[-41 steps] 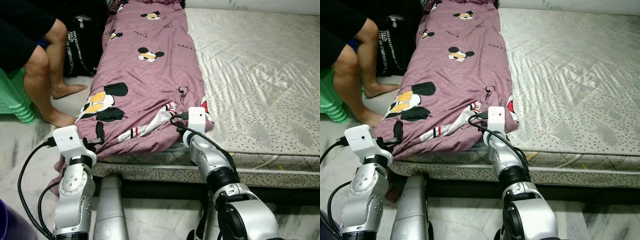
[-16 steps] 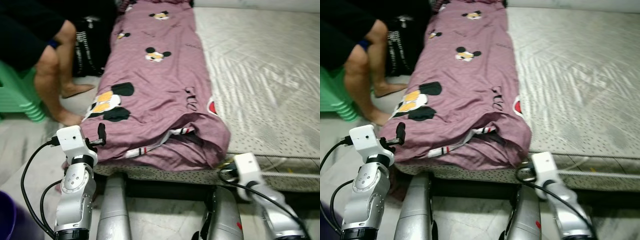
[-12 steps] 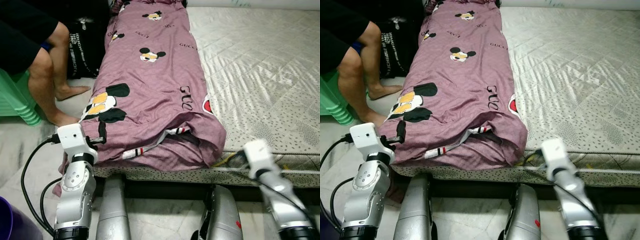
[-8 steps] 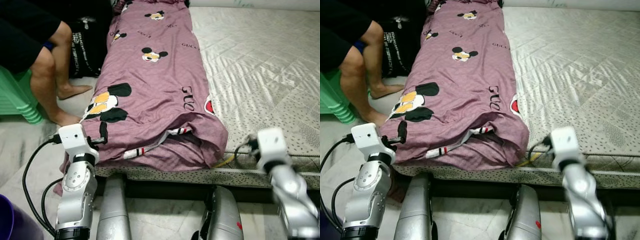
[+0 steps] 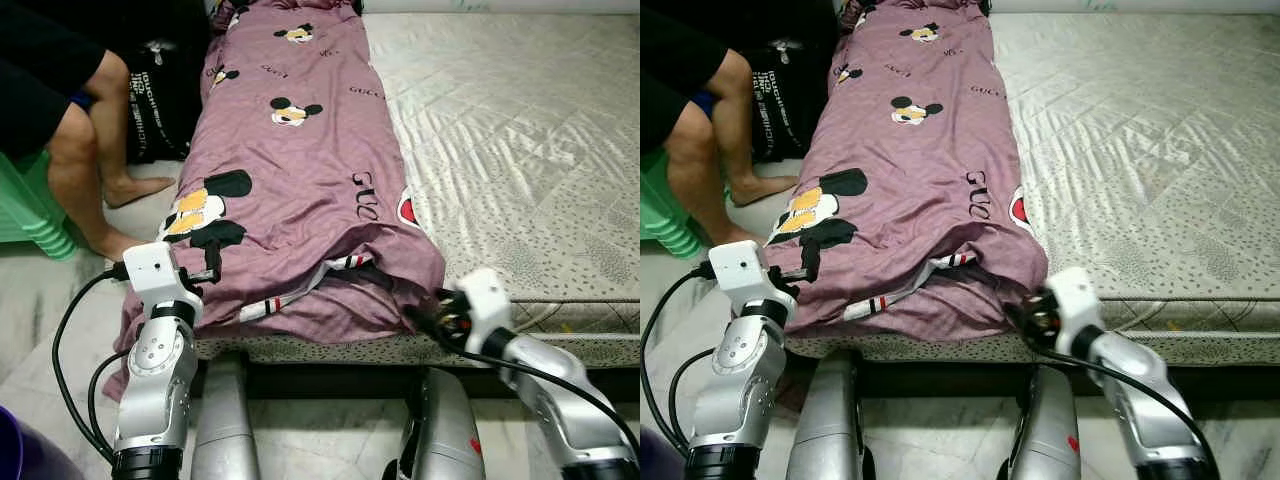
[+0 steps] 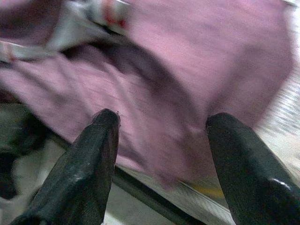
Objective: Clean up the room
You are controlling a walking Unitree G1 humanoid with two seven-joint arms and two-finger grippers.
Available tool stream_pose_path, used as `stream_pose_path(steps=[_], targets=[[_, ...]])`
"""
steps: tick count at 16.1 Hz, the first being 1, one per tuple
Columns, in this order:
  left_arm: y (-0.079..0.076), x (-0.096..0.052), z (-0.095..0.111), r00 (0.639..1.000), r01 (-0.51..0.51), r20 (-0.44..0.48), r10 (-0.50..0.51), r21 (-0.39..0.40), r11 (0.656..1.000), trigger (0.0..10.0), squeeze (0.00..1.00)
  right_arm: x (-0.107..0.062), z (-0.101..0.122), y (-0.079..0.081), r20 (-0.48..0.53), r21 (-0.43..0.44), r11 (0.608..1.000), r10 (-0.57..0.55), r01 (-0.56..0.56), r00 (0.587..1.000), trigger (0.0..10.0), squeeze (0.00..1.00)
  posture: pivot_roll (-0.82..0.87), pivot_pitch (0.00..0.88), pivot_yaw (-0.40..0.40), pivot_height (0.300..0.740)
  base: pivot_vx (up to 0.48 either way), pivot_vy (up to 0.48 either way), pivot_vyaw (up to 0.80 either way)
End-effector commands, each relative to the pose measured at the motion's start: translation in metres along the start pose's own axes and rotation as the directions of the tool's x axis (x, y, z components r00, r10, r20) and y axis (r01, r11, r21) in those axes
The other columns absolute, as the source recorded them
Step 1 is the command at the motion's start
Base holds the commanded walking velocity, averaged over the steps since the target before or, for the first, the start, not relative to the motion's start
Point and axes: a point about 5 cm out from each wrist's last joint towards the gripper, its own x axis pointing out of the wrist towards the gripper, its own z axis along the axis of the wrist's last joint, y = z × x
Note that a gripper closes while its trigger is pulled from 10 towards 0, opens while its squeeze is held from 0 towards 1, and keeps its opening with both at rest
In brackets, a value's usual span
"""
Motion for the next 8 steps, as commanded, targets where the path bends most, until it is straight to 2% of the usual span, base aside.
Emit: stream_pose_path(steps=[1, 4, 6, 7, 8], targets=[[0.001, 0.001, 0.000, 1.000, 0.007, -0.005, -0.007, 0.000, 1.000, 10.0, 0.00, 0.005, 0.015, 0.007, 0.064, -0.015, 0.999, 0.038, -0.037, 0.997, 10.0, 1.00, -0.01, 0.000, 0.020, 0.506, 0.000, 0.000, 0.00], [0.002, 0.000, 0.001, 1.000, 0.019, -0.002, -0.019, 0.013, 1.000, 10.0, 0.00, 0.014, 0.032, 0.012, 0.169, -0.064, 0.998, 0.026, -0.016, 0.985, 10.0, 1.00, 0.00, 0.000, 0.022, 0.506, 0.000, 0.000, 0.00], [0.003, 0.001, 0.002, 1.000, 0.018, 0.003, -0.018, 0.017, 1.000, 10.0, 0.00, 0.019, 0.043, 0.015, 0.232, -0.075, 0.996, -0.018, 0.036, 0.972, 10.0, 1.00, 0.00, 0.000, 0.022, 0.506, 0.000, 0.000, 0.80], [0.003, 0.001, 0.003, 1.000, 0.018, 0.004, -0.018, 0.017, 1.000, 10.0, 0.00, 0.019, 0.044, 0.014, 0.251, -0.060, 0.995, -0.056, 0.074, 0.966, 10.0, 0.91, 0.00, 0.000, 0.022, 0.506, 0.000, 0.000, 0.80], [0.002, 0.001, 0.003, 1.000, 0.019, 0.005, -0.019, 0.018, 1.000, 10.0, 0.00, 0.019, 0.044, 0.013, 0.253, -0.055, 0.993, -0.085, 0.101, 0.964, 10.0, 0.60, 0.00, 0.000, 0.022, 0.506, 0.000, 0.000, 0.57]])
